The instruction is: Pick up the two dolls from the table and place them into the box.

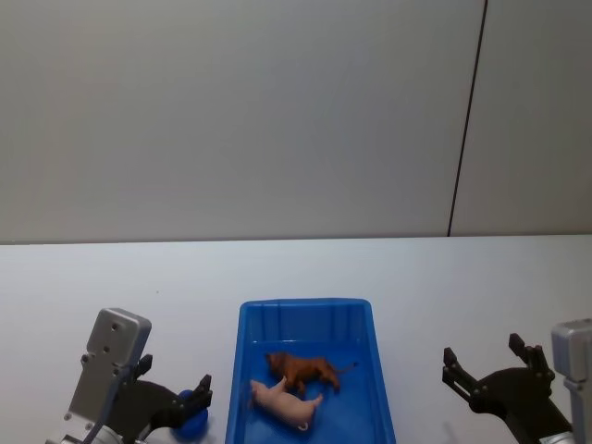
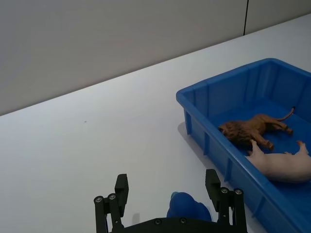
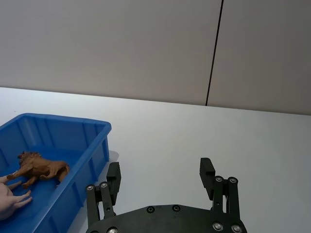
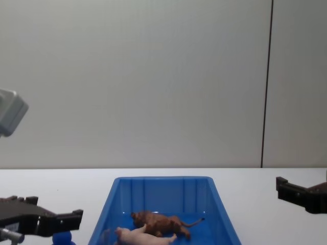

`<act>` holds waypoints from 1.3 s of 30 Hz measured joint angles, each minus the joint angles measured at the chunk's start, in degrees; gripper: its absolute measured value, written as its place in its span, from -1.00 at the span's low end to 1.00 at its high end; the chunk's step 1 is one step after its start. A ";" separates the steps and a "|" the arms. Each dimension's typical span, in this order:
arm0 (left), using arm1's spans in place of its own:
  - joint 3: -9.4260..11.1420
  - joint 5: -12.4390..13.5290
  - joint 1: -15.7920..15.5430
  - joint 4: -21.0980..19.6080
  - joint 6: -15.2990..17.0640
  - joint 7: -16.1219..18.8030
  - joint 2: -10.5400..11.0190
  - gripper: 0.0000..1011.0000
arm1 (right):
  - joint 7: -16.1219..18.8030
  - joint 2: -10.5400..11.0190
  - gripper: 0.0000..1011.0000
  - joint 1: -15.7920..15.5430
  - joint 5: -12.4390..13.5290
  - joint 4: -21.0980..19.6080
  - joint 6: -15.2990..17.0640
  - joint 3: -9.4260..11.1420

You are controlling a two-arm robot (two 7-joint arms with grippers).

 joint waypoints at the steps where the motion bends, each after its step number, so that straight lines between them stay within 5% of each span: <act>1: -0.02 0.00 -0.07 0.21 0.14 -0.13 -0.04 0.98 | 0.00 0.00 0.98 0.00 0.00 0.00 0.00 0.00; 17: -0.05 0.57 -1.70 4.52 1.40 -4.27 -1.31 0.84 | 0.00 0.00 0.98 0.00 0.00 0.00 0.00 0.00; 39: 0.06 0.36 -1.19 4.93 1.85 -4.51 -1.93 -0.43 | 0.00 0.00 0.98 0.00 0.00 0.01 0.00 0.00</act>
